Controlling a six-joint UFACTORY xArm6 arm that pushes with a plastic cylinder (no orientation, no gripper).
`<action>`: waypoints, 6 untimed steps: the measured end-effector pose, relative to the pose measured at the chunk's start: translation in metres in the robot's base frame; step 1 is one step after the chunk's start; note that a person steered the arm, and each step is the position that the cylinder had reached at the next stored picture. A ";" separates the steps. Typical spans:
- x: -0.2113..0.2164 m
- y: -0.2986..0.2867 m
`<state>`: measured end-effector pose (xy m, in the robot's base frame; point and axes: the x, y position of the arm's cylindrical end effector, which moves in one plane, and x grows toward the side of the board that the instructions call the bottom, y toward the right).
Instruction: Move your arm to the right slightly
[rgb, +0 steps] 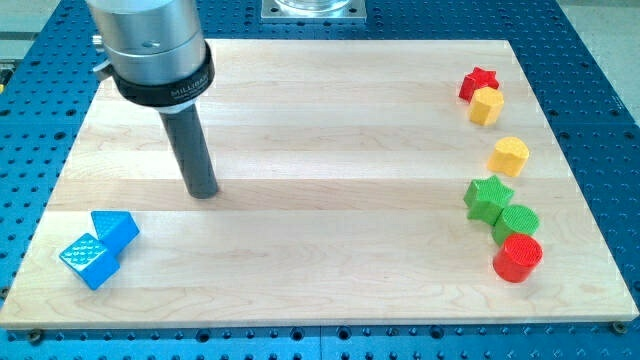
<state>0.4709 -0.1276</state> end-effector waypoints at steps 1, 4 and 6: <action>-0.001 0.015; -0.001 0.027; -0.001 0.028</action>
<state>0.4697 -0.0999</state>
